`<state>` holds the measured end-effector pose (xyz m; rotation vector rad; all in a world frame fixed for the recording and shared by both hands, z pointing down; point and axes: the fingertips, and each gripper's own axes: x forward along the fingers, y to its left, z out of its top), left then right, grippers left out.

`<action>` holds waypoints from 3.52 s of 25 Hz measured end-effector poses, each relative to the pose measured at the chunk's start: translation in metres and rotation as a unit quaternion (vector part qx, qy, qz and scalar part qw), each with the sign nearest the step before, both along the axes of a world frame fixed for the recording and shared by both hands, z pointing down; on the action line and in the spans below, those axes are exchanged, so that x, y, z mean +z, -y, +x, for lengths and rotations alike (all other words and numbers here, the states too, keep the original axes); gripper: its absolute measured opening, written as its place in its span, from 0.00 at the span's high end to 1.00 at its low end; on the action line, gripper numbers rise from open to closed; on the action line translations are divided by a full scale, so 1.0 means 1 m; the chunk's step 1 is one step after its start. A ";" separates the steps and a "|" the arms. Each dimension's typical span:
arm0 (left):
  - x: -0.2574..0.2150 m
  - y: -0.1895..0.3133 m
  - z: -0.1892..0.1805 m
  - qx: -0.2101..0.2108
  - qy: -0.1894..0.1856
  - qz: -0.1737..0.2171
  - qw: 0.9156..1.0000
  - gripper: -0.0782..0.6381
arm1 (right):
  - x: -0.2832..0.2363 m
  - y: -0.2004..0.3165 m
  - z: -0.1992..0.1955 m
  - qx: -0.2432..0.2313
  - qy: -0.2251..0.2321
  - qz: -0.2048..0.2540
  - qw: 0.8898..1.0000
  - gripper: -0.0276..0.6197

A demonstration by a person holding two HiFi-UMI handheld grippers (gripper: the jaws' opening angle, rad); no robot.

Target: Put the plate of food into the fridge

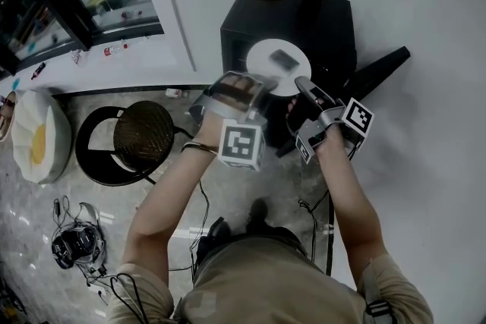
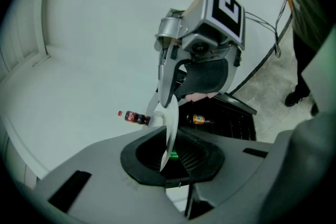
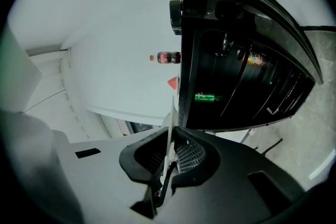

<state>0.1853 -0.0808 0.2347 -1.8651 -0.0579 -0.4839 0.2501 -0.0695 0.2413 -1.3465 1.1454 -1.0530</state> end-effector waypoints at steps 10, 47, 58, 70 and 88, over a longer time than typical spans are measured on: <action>0.012 -0.013 -0.049 -0.001 -0.002 -0.022 1.000 0.84 | 0.005 -0.014 -0.047 0.003 0.005 0.000 1.000 0.90; 0.046 -0.034 -0.130 -0.031 -0.005 -0.157 0.987 0.78 | 0.044 -0.040 -0.124 0.001 0.014 -0.016 1.000 0.90; 0.061 -0.040 -0.136 -0.031 0.006 -0.184 0.982 0.76 | 0.064 -0.044 -0.132 -0.005 0.035 -0.016 0.999 0.90; 0.088 -0.049 -0.135 -0.037 0.031 -0.220 0.974 0.74 | 0.098 -0.054 -0.129 -0.009 0.043 -0.028 0.999 0.90; 0.096 -0.056 -0.117 -0.075 0.035 -0.268 0.960 0.71 | 0.108 -0.064 -0.102 -0.032 0.030 -0.038 0.998 0.90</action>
